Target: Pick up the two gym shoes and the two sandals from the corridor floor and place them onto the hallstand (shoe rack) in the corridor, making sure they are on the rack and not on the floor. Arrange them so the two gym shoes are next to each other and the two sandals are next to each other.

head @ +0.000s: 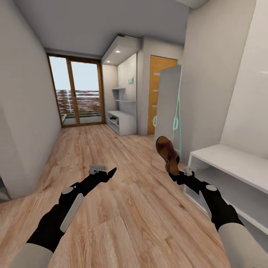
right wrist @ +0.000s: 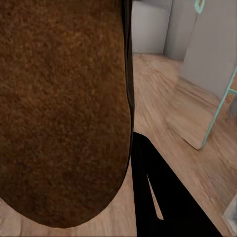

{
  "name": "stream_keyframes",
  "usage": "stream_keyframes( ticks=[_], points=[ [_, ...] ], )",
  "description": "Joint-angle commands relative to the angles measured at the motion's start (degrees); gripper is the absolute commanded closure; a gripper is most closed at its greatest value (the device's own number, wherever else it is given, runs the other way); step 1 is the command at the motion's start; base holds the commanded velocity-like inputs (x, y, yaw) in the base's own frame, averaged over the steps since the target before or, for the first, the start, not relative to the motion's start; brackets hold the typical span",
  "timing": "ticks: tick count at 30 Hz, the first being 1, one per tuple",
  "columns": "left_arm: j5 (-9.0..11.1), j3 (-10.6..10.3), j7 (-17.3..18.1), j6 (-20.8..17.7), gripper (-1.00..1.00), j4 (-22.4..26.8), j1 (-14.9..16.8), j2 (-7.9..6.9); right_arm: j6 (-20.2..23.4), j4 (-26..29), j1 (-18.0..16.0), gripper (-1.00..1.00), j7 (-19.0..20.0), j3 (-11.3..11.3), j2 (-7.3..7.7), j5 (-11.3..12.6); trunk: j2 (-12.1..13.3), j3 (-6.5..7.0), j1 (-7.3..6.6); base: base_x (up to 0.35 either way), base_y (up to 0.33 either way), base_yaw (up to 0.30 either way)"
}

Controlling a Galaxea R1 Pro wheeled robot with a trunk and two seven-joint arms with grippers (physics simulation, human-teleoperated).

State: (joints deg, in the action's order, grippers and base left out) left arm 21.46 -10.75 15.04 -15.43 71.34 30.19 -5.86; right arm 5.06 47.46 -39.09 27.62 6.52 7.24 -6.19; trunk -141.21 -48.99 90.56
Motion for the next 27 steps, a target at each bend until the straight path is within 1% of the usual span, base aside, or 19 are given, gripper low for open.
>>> stream_keyframes(
  ticks=[1,13,19,27],
  points=[
    [0.6,-0.1,0.0,-0.4,-1.0,0.0,0.0,-0.03,0.4,0.1,0.0,1.0,0.3,0.3,-0.04,-0.3,0.0,-0.13,0.02,0.347,0.0,0.231],
    [0.6,-0.1,0.0,-0.4,-1.0,0.0,0.0,-0.03,0.4,0.1,0.0,1.0,0.4,0.2,-0.04,-0.3,0.0,-0.93,0.02,0.347,-0.014,0.23],
    [0.6,-0.1,0.0,-0.4,-1.0,0.0,0.0,-0.03,0.4,0.1,0.0,1.0,0.4,0.2,-0.04,-0.3,0.0,-1.34,0.02,0.346,-0.134,0.227],
    [0.6,-0.1,0.0,-0.4,-1.0,0.0,0.0,-0.03,0.4,0.1,0.0,1.0,0.4,0.2,-0.04,-0.3,0.0,-1.89,0.02,0.341,-0.19,0.226]
  ],
)
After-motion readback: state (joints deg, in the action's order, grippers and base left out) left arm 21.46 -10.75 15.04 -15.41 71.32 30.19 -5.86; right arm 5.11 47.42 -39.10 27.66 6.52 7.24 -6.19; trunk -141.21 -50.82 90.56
